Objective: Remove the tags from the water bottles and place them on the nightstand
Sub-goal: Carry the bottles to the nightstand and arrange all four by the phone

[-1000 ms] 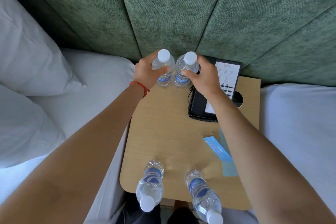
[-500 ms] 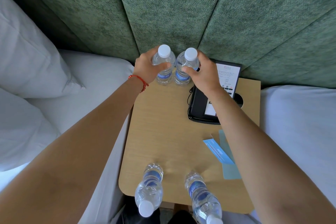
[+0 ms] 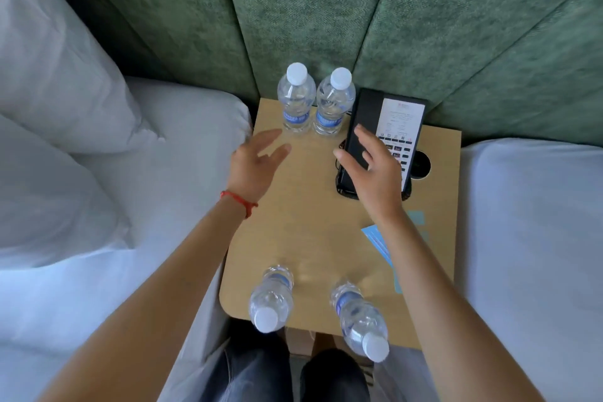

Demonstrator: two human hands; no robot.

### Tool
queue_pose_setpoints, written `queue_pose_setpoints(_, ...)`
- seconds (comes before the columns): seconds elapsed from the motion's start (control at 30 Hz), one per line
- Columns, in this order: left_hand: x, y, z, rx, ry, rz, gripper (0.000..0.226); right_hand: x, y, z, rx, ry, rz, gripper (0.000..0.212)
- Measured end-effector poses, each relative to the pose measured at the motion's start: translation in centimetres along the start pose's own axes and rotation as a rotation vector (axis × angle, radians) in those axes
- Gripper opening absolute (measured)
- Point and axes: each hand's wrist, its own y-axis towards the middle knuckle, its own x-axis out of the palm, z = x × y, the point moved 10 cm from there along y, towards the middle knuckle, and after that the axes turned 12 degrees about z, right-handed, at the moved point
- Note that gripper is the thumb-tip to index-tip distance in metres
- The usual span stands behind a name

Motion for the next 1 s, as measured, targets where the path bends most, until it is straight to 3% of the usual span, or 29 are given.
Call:
queue_pose_setpoints(0.27, -2.5, -11.0, -0.4, -0.034, -0.075, -0.122, 0.022, -4.7, -9.6, -0.9, -0.02, 0.035, -0.025, 0.043)
queue_pose_setpoints(0.5, -4.6, -17.1, -2.7, -0.045, 0.014, -0.162, 0.024, -7.7, -16.0, 0.7, -0.044, -0.045, -0.095, 0.041)
queue_pose_setpoints(1.0, -6.8, -20.9, -5.7, 0.011, 0.162, -0.102, 0.051, -10.1, -21.8, 4.9, -0.112, -0.228, -0.133, 0.045)
